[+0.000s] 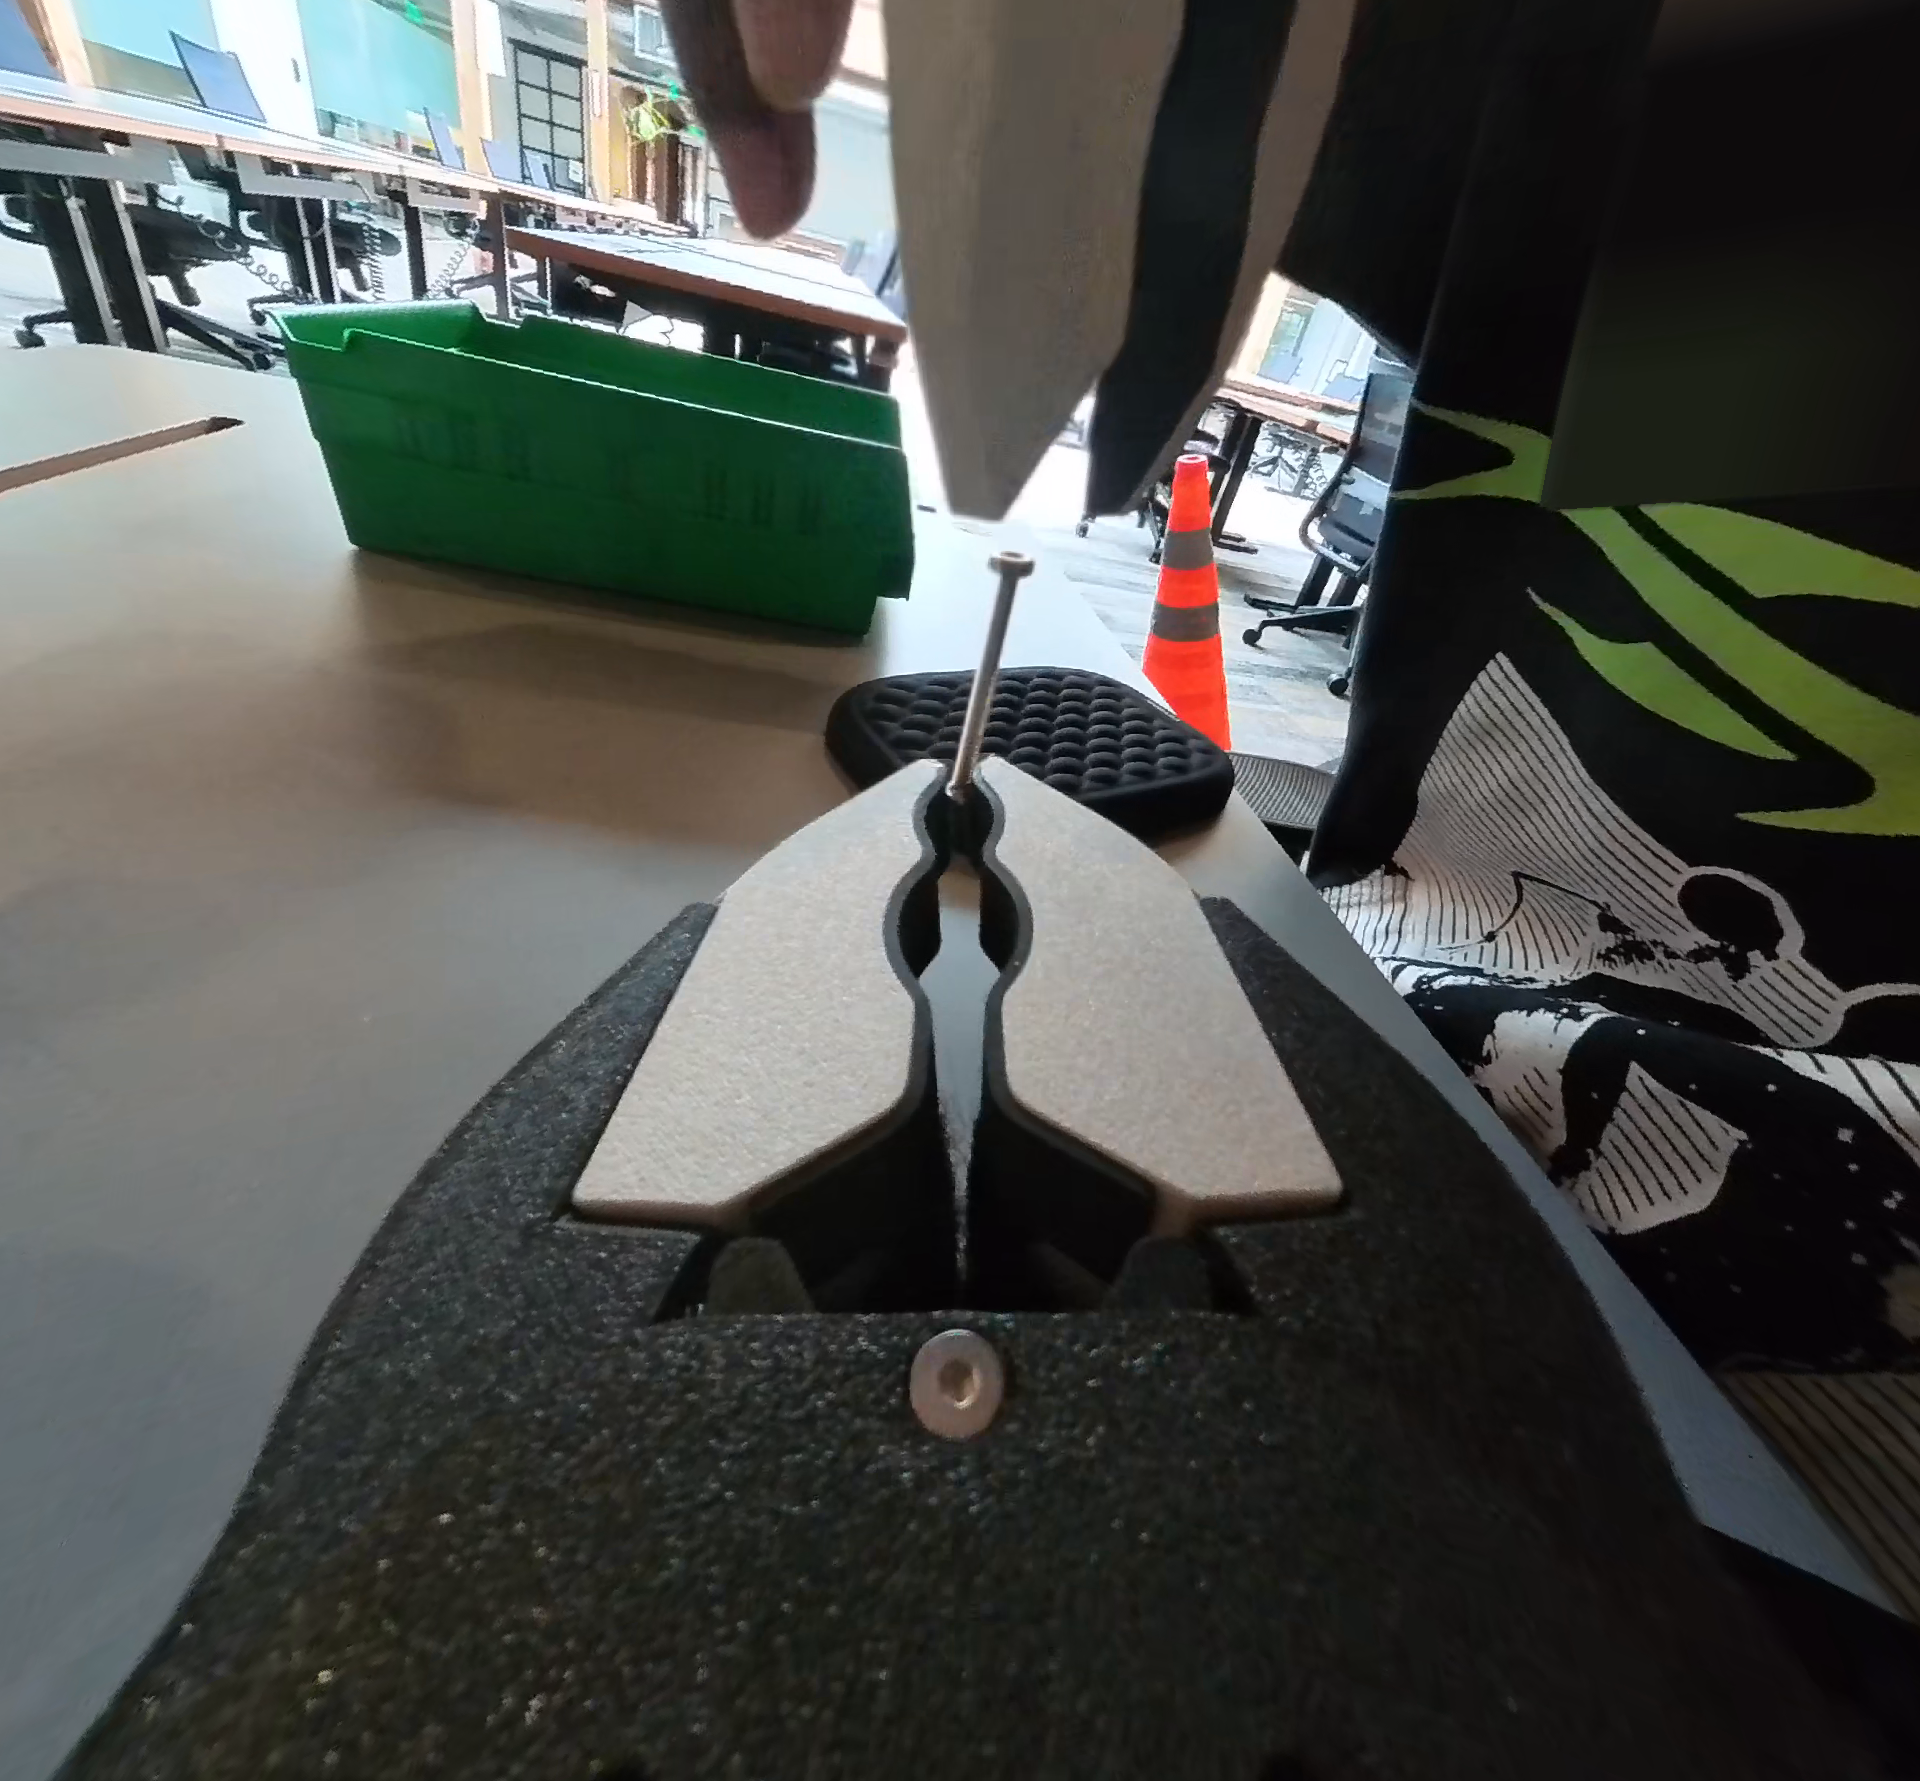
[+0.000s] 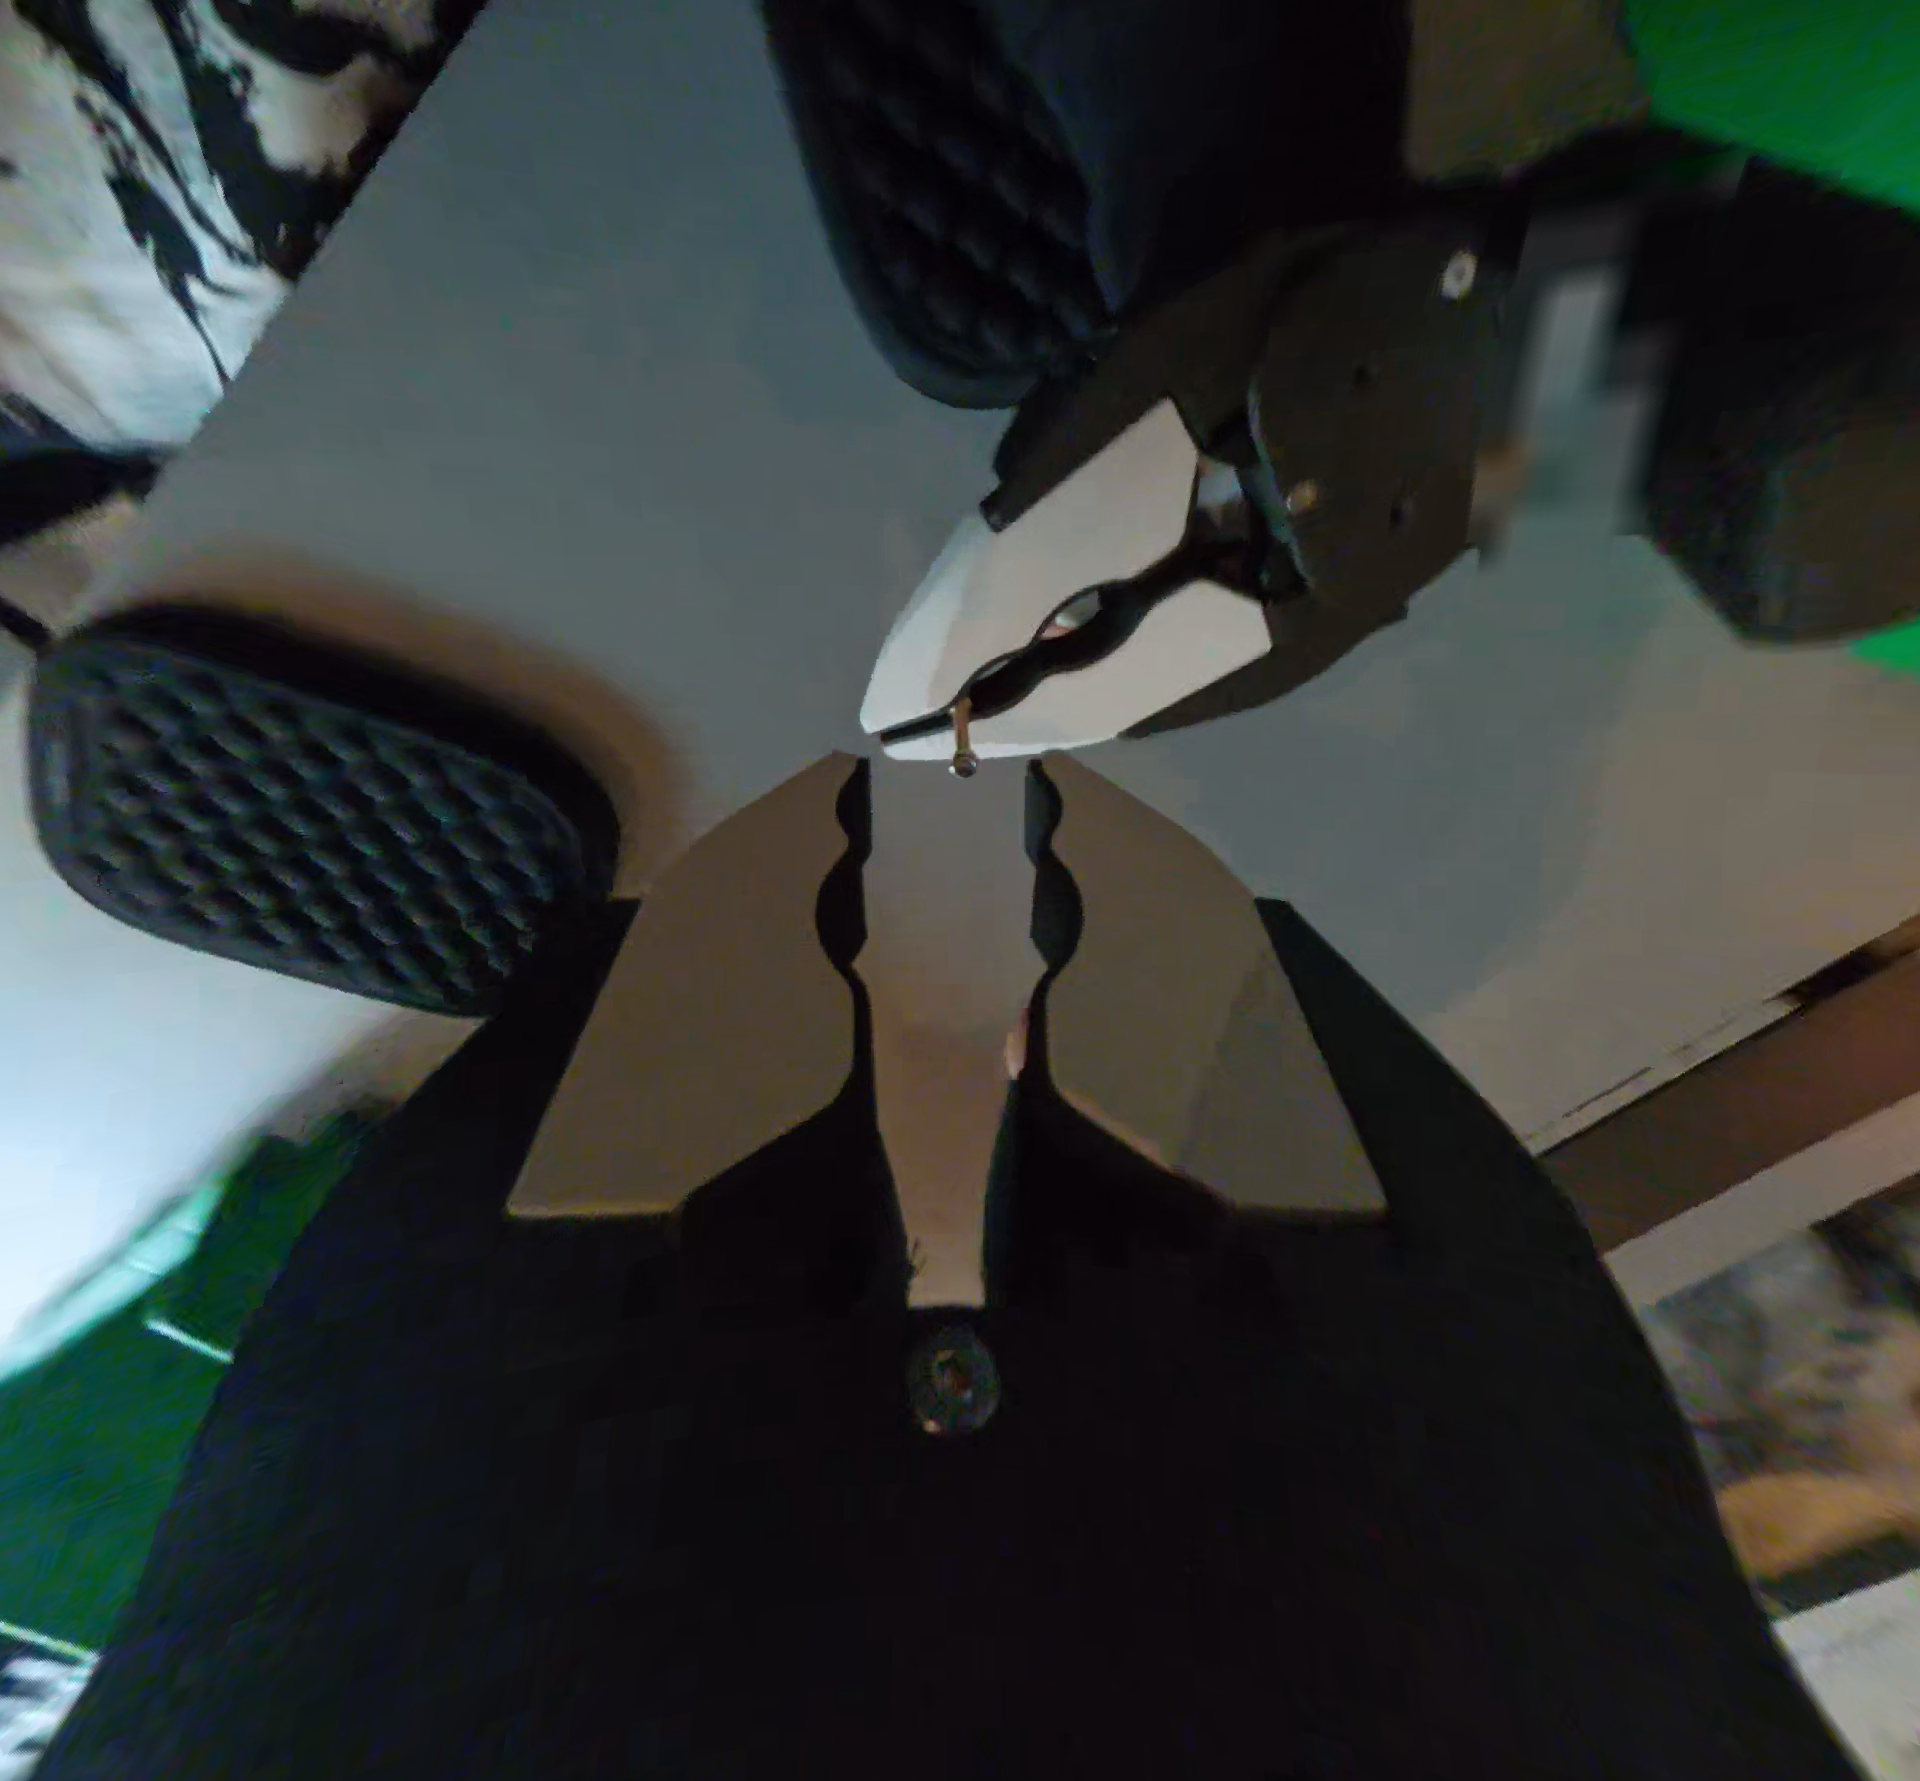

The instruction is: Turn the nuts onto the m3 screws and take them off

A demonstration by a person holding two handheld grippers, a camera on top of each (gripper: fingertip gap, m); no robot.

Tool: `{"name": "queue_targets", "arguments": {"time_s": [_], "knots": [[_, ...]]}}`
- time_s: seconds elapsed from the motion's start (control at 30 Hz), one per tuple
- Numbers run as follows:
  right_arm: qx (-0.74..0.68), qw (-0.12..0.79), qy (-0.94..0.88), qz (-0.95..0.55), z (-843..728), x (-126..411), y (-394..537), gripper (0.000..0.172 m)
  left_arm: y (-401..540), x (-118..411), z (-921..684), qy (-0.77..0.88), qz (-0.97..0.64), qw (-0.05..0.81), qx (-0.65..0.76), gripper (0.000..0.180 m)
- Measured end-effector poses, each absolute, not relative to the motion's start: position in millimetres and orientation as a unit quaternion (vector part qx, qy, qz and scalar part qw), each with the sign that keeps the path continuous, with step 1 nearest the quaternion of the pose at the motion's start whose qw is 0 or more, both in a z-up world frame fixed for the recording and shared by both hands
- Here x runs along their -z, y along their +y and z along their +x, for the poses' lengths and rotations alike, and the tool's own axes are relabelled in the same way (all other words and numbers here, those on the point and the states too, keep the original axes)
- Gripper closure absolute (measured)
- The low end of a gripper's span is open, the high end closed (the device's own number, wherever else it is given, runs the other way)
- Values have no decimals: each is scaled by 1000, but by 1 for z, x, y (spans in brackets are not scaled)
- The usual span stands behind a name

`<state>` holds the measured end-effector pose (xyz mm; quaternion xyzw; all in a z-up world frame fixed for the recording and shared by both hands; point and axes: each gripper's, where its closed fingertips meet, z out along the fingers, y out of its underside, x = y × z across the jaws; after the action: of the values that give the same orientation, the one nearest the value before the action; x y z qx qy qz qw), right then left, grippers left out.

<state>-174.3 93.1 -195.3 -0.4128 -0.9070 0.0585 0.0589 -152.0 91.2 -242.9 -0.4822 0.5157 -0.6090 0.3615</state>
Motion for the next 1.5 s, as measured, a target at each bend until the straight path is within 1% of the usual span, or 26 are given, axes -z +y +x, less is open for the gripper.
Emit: {"name": "queue_targets", "arguments": {"time_s": [0.07, 0.17, 0.3, 0.53, 0.6, 0.77, 0.9, 0.97, 1.07, 1.13, 1.2, 1.27, 1.4, 1.5], "knots": [[-67, 51, -926, -369, -176, 196, 90, 150, 91, 243, -152, 517, -481, 360, 610, 180], [-67, 29, -938, -340, -175, 199, 88, 153, 91, 243, -152, 516, -480, 360, 611, 180], [-54, 14, -943, -329, -173, 202, 90, 157, 90, 243, -152, 518, -479, 358, 612, 180], [-50, 27, -942, -332, -176, 203, 95, 167, 90, 243, -152, 518, -478, 359, 612, 180], [-59, 34, -930, -361, -178, 202, 96, 167, 91, 241, -153, 514, -478, 362, 613, 180], [-53, 46, -860, -506, -178, 201, 105, 167, 97, 239, -153, 500, -487, 376, 610, 180], [-53, 51, -764, -641, -177, 202, 106, 167, 99, 241, -152, 501, -492, 380, 602, 180], [-55, 46, -740, -669, -175, 204, 105, 157, 97, 243, -151, 506, -493, 376, 600, 180], [-36, 49, -777, -626, -171, 201, 108, 141, 95, 244, -150, 513, -490, 372, 598, 180], [-51, 51, -838, -541, -172, 196, 102, 141, 94, 243, -151, 513, -488, 370, 601, 180], [-53, 56, -894, -442, -173, 194, 98, 146, 93, 243, -151, 514, -487, 368, 603, 180], [-55, 51, -920, -386, -175, 197, 95, 149, 93, 243, -151, 515, -485, 365, 605, 180], [-45, 37, -938, -341, -176, 204, 96, 159, 92, 243, -152, 515, -483, 364, 607, 180], [-40, 33, -941, -335, -175, 206, 97, 165, 92, 243, -152, 516, -483, 364, 607, 180]]}}
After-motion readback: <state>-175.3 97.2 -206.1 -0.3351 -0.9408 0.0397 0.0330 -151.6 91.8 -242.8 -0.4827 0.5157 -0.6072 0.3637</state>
